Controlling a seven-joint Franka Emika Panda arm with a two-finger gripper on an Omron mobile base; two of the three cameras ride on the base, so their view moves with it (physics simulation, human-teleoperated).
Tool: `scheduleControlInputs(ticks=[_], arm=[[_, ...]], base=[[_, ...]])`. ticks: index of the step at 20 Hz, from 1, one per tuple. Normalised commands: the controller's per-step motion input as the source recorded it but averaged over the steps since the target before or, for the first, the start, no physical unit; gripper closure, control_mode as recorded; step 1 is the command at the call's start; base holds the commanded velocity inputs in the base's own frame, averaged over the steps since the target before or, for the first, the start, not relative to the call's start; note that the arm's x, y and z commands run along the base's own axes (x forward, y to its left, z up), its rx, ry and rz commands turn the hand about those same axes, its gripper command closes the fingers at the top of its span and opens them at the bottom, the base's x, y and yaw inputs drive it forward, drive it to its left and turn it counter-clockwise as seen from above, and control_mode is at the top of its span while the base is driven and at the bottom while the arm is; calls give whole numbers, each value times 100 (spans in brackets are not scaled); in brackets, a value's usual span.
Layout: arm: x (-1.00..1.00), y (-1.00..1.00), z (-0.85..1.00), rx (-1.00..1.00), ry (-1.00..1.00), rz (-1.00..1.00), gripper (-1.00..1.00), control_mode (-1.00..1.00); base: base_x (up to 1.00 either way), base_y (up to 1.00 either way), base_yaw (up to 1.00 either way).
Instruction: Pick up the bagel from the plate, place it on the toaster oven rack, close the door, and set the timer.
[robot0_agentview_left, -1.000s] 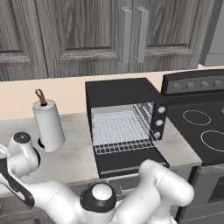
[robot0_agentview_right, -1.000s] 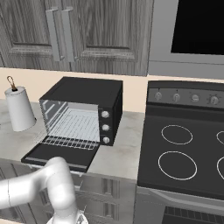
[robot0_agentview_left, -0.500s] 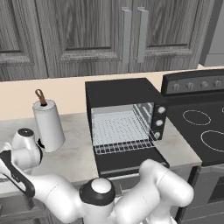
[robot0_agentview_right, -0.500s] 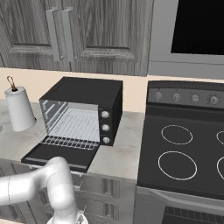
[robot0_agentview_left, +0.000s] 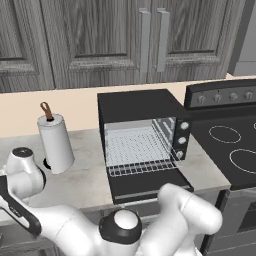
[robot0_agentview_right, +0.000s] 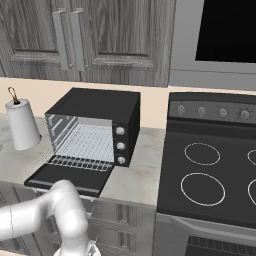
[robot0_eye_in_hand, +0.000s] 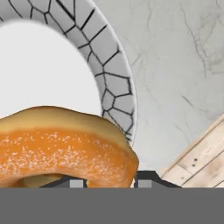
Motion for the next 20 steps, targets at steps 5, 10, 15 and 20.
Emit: scheduleControlInputs(ticks=[5,10,15,20], arm=[[-53,-1,70,0,0,-15,100,-100],[-48,-34,69,0,0,-23,100,-100],[-52,-60,79,1,0,-28,100,-100],[-32,-83,68,0,0,-19,100,-100]], base=[[0,0,0],[0,0,0],[0,0,0],[0,0,0]])
